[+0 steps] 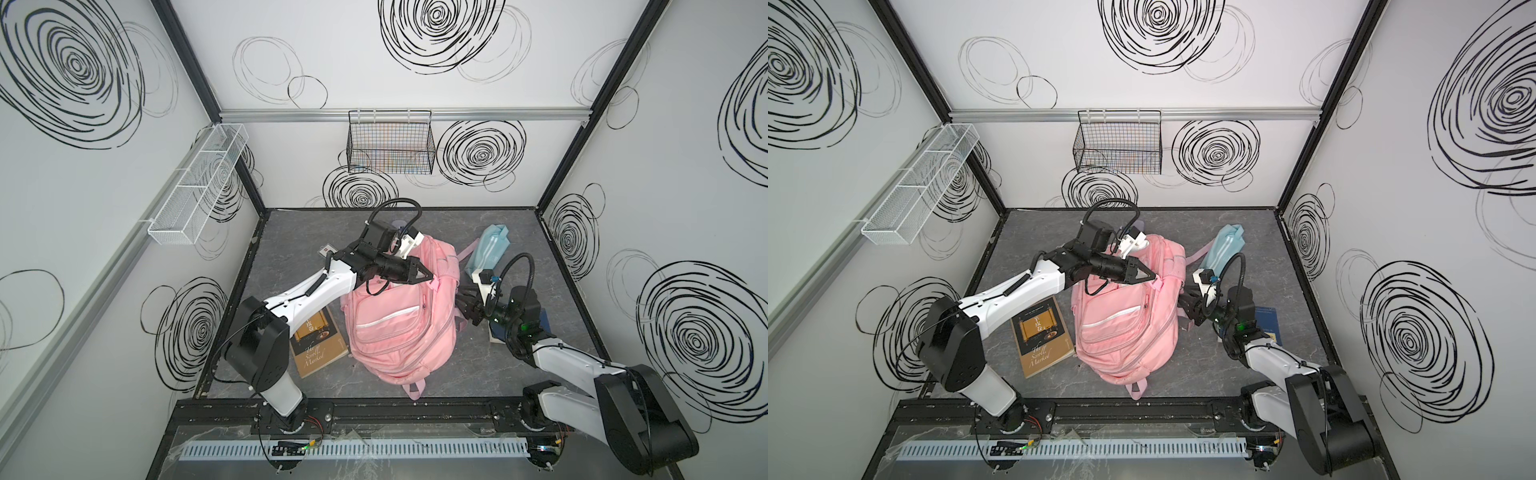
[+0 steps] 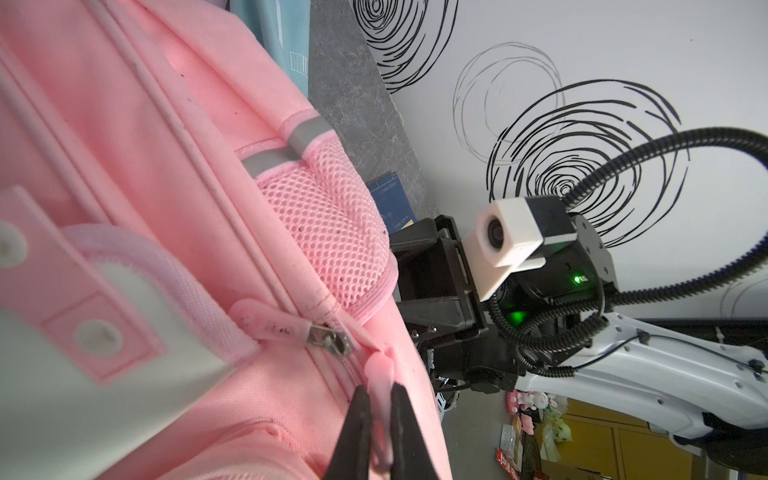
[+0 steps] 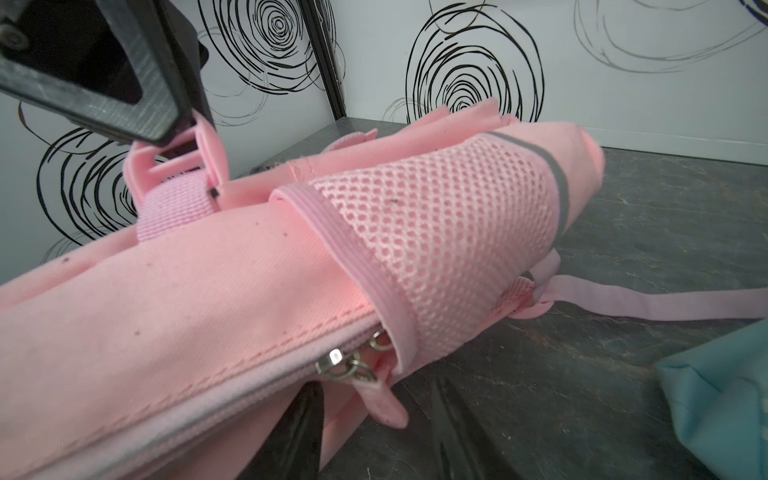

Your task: Pack the student bag

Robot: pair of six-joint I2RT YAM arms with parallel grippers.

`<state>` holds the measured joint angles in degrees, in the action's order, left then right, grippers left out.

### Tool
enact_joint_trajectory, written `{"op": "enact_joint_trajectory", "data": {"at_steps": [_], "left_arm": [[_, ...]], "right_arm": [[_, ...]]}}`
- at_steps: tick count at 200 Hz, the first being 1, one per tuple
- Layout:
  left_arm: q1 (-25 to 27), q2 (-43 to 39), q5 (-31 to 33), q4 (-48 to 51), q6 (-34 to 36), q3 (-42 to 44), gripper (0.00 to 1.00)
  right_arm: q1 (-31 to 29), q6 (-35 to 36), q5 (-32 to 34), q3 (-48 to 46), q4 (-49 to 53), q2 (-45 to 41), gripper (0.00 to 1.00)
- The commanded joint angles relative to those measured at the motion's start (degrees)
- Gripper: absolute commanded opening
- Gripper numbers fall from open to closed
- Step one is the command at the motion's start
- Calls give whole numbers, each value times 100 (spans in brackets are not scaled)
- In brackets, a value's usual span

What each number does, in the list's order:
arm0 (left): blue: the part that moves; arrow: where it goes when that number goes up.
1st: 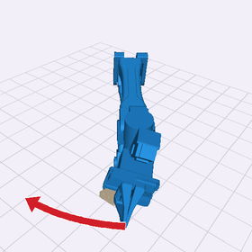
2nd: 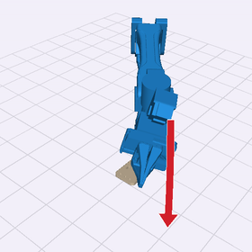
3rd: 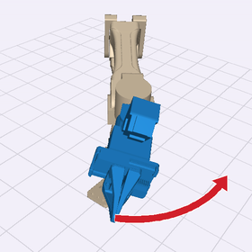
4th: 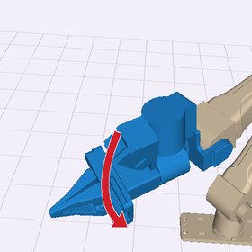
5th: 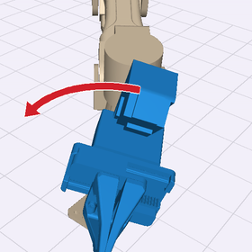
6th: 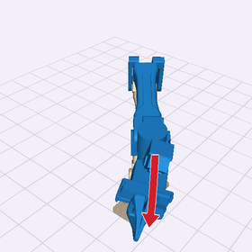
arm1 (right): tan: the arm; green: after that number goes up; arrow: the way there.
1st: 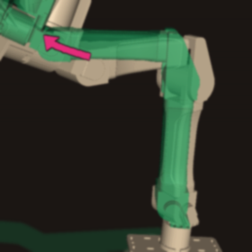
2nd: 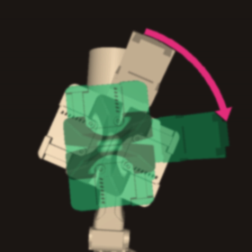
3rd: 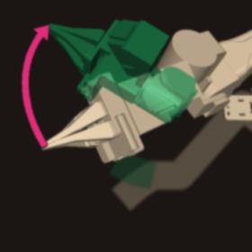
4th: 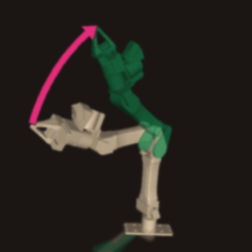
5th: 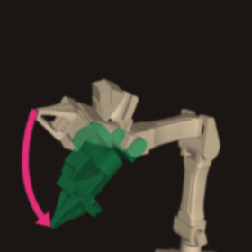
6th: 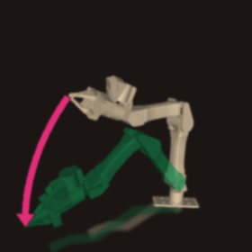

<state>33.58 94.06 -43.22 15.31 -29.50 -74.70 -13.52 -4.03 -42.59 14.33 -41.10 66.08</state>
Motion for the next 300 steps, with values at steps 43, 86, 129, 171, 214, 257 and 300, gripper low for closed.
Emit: {"op": "enact_joint_trajectory", "data": {"at_steps": [43, 86, 129, 171, 214, 257, 300], "left_arm": [[-18, -318, -433, -600, 49, -80, 0], [-27, -316, -389, -726, -28, -30, 0], [-71, -318, -293, -1076, -323, 84, 0], [-191, -344, -122, -1346, -588, 156, 0], [-351, -406, 32, -1487, -742, 170, 0], [-350, -362, 415, -1754, -983, 335, 0], [-379, -509, 1302, -2316, -1514, 681, 0]], "right_arm": [[97, 87, -316, 219, -251, 133, 31], [107, 63, -434, 250, -70, 115, 20], [96, 8, -478, 281, 161, 22, 0], [57, -166, -303, 183, 344, -308, 0], [-36, -143, 403, -72, 553, -892, 0], [-482, 3, 1427, 14, 1423, -1525, 0], [-970, -283, 1974, 151, 2295, -1910, 0]]}}
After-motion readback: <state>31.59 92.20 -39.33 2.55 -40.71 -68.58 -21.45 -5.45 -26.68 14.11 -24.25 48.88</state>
